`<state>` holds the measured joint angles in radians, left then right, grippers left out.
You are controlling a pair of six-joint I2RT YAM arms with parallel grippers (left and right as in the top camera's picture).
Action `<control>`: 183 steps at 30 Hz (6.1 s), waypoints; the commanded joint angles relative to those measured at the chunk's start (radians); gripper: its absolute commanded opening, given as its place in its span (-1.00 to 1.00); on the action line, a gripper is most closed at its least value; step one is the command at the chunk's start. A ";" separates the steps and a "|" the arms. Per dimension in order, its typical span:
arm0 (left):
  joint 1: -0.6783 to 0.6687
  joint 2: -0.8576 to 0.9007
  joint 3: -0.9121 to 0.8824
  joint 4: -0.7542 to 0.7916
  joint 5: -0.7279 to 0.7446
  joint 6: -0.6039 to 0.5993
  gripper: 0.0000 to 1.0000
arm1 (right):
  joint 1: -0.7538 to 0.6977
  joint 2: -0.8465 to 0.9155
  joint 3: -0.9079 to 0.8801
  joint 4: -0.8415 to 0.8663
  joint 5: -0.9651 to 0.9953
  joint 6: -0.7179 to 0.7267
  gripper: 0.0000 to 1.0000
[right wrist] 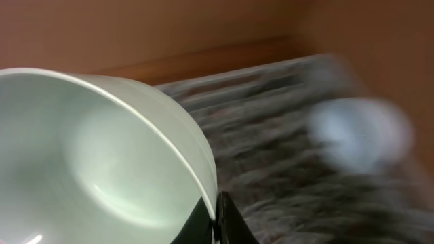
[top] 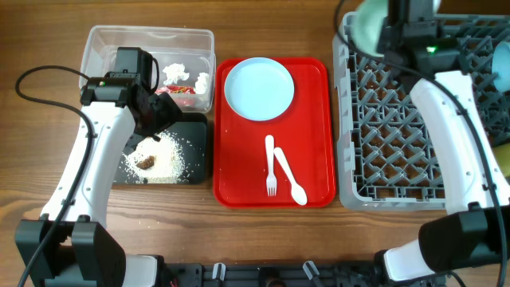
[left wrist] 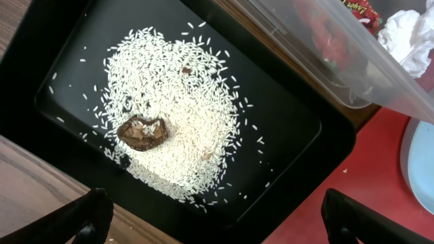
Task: Sort waste into correct bins and load items into the dishwasher rack
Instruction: 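Carry the green bowl with the right gripper into the dish rack, then release the green bowl and withdraw the right gripper, then reach the right gripper to the light-blue plate and grasp its edge, then lift the light-blue plate with the right gripper into the dish rack, then move the right gripper to the white spoon and grasp it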
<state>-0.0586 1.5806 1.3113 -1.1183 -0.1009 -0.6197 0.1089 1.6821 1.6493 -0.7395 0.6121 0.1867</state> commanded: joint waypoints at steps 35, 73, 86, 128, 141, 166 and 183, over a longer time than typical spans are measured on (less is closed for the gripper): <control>0.006 -0.011 0.000 0.003 -0.016 -0.017 1.00 | -0.103 0.468 -0.022 0.164 0.501 -0.254 -0.88; 0.006 -0.011 0.000 0.002 -0.016 -0.017 1.00 | 0.195 0.292 -0.021 -0.076 -0.718 0.088 0.23; 0.006 -0.011 0.000 0.003 -0.016 -0.017 1.00 | 0.232 0.512 -0.021 0.013 -0.685 0.262 -0.10; 0.006 -0.011 0.000 0.003 -0.016 -0.017 1.00 | 0.033 0.008 0.011 0.238 0.470 -0.401 -0.91; 0.006 -0.011 0.000 0.003 -0.016 -0.017 0.99 | 0.017 0.204 -0.024 0.204 0.471 -0.362 -0.92; 0.006 -0.011 0.000 0.010 -0.016 -0.017 0.99 | 0.030 -0.053 -0.024 -0.080 -0.144 -0.132 0.43; 0.006 -0.011 0.000 0.010 -0.016 -0.017 1.00 | 0.238 -0.051 -0.179 -0.468 -0.836 -0.127 0.55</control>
<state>-0.0586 1.5803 1.3113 -1.1099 -0.1078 -0.6197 0.2768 1.6176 1.5631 -1.2255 -0.1825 0.0406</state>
